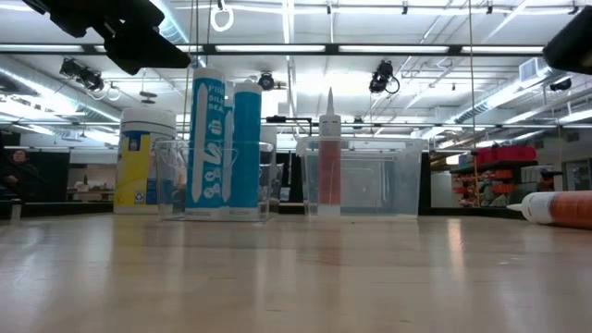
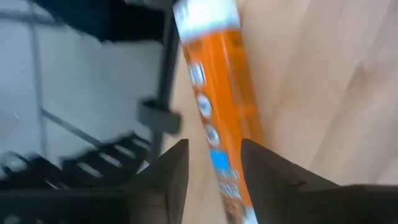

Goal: Pick & place silicon tubes, Sealant and Lysol wipes
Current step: Put the bottom orange sealant into the right transparent bin

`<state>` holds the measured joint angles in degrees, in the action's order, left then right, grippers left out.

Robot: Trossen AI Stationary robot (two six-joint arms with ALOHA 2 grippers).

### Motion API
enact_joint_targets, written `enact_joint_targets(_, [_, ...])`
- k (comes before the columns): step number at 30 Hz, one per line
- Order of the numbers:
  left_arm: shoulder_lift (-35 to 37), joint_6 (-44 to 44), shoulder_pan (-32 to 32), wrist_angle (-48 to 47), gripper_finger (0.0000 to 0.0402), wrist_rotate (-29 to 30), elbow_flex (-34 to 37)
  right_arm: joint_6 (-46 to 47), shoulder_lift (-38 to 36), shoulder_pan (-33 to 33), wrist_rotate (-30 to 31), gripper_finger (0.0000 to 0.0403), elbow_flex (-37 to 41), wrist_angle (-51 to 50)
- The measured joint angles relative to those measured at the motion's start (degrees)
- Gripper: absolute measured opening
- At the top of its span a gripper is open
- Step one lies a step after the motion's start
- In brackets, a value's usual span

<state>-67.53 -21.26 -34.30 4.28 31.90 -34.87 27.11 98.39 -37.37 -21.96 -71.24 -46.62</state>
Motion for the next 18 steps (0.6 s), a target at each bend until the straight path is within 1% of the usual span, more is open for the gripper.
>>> enact_joint_targets(5, [0.0,-0.58,0.0,-0.24,0.0319,0.07,0.0,-6.18,0.0,-1.38,5.37,0.0129,0.0,-7.88])
enact_joint_targets(11, [0.0,-0.58,0.0,-0.25,0.0319,1.91,0.0,-7.05,0.0,-4.52,4.29,0.0105,0.0,-12.8])
enact_joint_targets(15, [0.0,-0.56,0.0,-0.25,0.0319,1.97,0.0,-3.44,0.0,-6.26,3.42,0.0102,0.0,-15.75])
enact_joint_targets(18, [0.0,-0.47,0.0,-0.25,0.0319,1.97,0.0,3.81,0.0,-6.38,3.48,0.0102,0.0,-15.86])
